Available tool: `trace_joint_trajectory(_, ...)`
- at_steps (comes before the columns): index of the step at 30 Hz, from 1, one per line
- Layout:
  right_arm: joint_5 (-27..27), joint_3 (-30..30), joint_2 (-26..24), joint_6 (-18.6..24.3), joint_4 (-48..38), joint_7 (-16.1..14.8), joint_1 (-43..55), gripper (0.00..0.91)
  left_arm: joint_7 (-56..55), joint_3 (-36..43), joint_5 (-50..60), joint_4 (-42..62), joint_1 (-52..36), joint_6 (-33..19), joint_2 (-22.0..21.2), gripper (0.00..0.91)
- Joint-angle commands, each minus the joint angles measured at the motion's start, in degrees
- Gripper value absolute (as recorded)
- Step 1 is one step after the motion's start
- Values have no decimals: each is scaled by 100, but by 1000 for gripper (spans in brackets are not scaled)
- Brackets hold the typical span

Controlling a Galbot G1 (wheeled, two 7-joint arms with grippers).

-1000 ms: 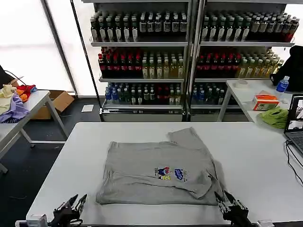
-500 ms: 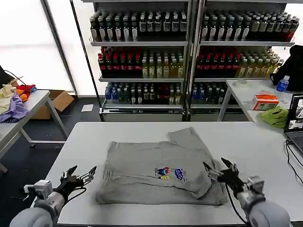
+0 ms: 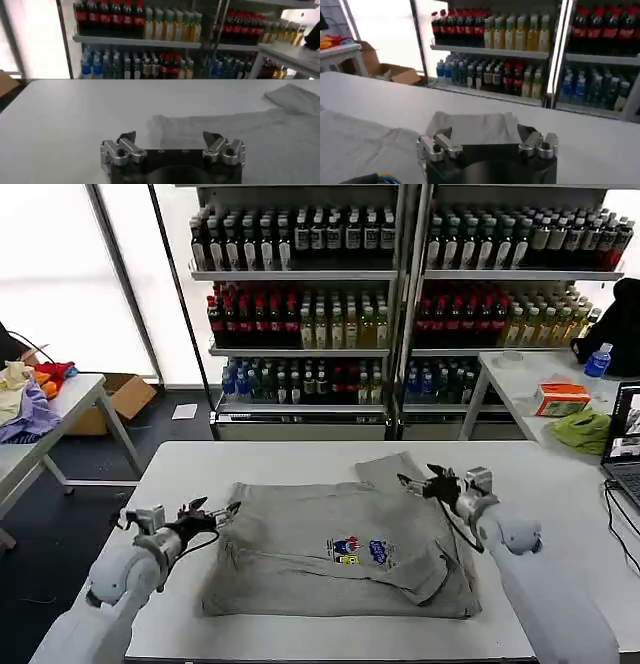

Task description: Fold and organize the clothes.

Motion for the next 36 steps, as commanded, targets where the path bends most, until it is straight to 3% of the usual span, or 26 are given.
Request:
trace_joint_trajectory(1,-314,-327,468,49,-1332,-107,876,907,215,676,260,1363,-1057,-101,-76,907)
trace_joint_trajectory(18,-868,43,1078,248,-2267,24,888,907,194,713,245,1636,-1226,-161,-419,907)
trace_joint_trajectory(20,-838,86,1139,209,-2361,63,944,353,203,794,243,1644,-1232,-162,-464,897)
trace_joint_trajectory(21,-824,106,1159,197,-2390,75,960,0,210,812,234,1641,-1230,-166,-473,776)
trace_joint_trajectory(22,-824,125,1180,178,-2410,104,974,0,253,836,214,1634,-1222,-173,-492,605)
trace_joint_trajectory(23,-824,139,1215,177,-2420,134,977,0,267,867,196,1599,-1208,-166,-500,212)
trace_joint_trajectory(25,-831,148,1236,170,-2408,168,963,0,292,906,198,1560,-1190,-156,-500,10)
trace_joint_trajectory(36,-757,171,1228,144,-2176,167,789,0,293,971,19,1658,-1167,-269,-584,10)
